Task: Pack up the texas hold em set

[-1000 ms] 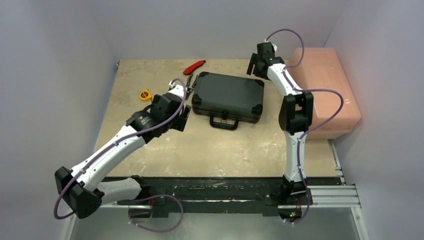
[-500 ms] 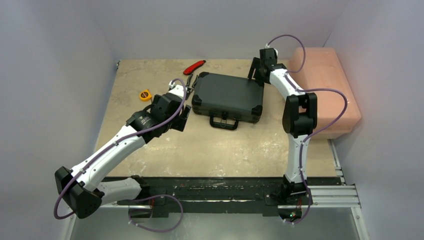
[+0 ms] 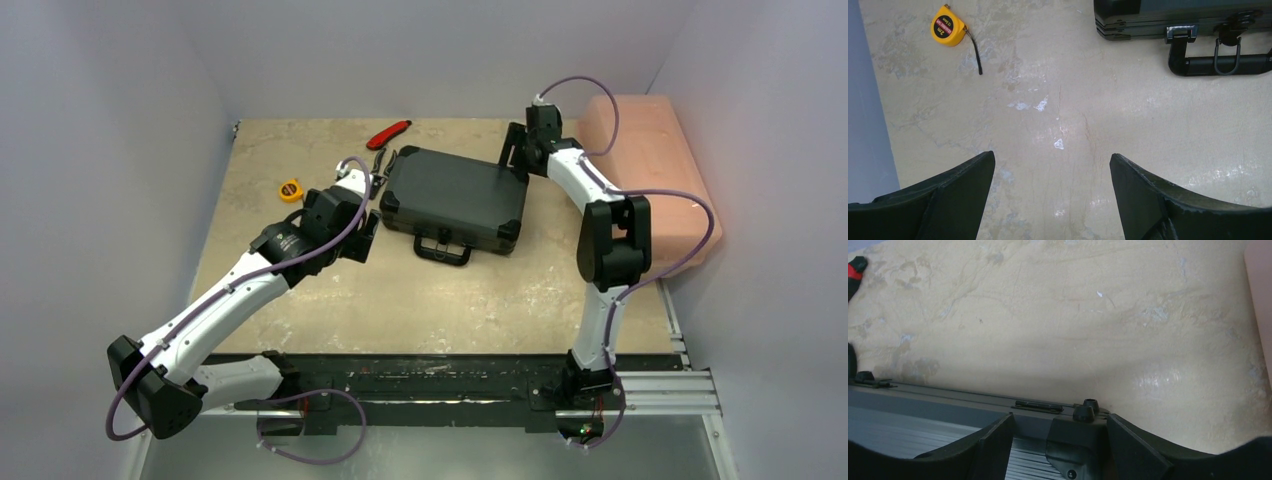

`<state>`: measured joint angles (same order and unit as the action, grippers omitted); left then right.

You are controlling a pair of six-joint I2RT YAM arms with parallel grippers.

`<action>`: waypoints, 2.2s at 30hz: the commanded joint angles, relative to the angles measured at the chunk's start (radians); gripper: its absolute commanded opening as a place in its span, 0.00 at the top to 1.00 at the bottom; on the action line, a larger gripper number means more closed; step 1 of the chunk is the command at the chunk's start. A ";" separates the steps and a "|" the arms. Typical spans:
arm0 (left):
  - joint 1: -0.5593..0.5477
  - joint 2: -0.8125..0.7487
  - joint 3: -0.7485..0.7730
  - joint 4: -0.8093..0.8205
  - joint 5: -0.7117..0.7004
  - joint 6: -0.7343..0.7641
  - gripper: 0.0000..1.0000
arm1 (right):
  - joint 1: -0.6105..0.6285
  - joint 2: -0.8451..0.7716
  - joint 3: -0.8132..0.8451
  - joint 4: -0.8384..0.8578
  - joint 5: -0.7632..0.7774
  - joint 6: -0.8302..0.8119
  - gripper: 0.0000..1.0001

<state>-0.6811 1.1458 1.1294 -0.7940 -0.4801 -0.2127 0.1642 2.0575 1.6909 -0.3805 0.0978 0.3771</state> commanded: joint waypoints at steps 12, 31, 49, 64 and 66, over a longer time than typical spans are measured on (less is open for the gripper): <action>0.003 -0.031 -0.003 0.010 -0.022 0.013 0.15 | 0.073 -0.156 -0.118 -0.130 -0.071 -0.025 0.27; 0.003 -0.036 -0.013 0.014 -0.038 0.021 0.15 | 0.071 0.179 0.267 -0.200 -0.081 -0.061 0.31; 0.003 -0.033 -0.010 0.009 -0.042 0.018 0.16 | 0.079 -0.097 -0.174 -0.100 -0.241 -0.008 0.38; 0.004 -0.097 -0.039 0.054 -0.064 -0.013 0.01 | 0.103 -0.130 -0.149 -0.129 -0.100 -0.018 0.38; 0.005 -0.098 -0.040 0.053 -0.074 -0.014 0.00 | 0.103 -0.130 -0.156 -0.126 -0.115 -0.017 0.38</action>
<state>-0.6811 1.0626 1.0973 -0.7765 -0.5167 -0.2188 0.2676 1.8874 1.5265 -0.4061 -0.0433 0.3645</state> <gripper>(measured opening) 0.991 0.620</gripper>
